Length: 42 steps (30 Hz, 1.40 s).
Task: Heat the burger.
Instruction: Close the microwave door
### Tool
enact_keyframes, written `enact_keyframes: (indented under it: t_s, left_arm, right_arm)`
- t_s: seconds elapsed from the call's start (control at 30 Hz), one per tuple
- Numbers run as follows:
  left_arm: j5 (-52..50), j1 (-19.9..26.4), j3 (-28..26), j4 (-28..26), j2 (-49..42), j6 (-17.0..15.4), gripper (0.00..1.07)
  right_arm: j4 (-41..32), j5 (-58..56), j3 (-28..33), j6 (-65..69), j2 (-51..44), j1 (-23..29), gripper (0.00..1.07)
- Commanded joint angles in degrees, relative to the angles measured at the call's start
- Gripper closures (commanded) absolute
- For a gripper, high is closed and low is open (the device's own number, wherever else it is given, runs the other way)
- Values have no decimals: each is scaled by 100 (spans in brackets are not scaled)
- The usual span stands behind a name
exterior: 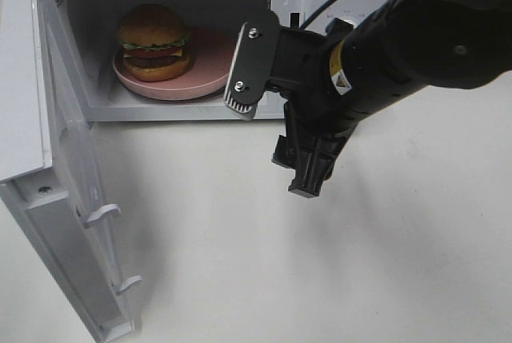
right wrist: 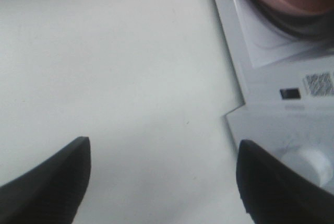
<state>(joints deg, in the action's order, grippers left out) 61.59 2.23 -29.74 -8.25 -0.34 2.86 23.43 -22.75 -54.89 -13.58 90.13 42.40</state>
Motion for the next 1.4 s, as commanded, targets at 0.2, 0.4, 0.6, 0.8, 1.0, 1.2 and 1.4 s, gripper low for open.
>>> enact_keyframes:
  t_s: [0.2, 0.4, 0.6, 0.8, 1.0, 1.2, 1.4]
  left_arm:
    - [-29, -17, 6, -17, -86, -11, 9]
    - [-29, -17, 6, -17, -86, -11, 9]
    - [-29, -17, 6, -17, -86, -11, 9]
    - [-29, -17, 6, -17, -86, -11, 9]
    - [-29, -17, 6, -17, -86, -11, 9]
    - [-29, -17, 6, -17, -86, -11, 9]
    - [-29, -17, 6, -17, -86, -11, 9]
  right_arm:
    - [-911, -1369, 476, 1066, -1008, -17, 31]
    - [-1450, -2532, 596, 1289, -1599, -17, 31]
    - [-1438, -3369, 722, 1581, -2086, -17, 31]
    - [-1461, -4051, 722, 1667, -2939, -17, 31]
    - [-1576, -4418, 728, 1673, -4005, -17, 31]
    - [-1707, -4727, 728, 1679, -4922, -138, 31]
    - [-1753, -4813, 756, 1633, -5392, -773, 31]
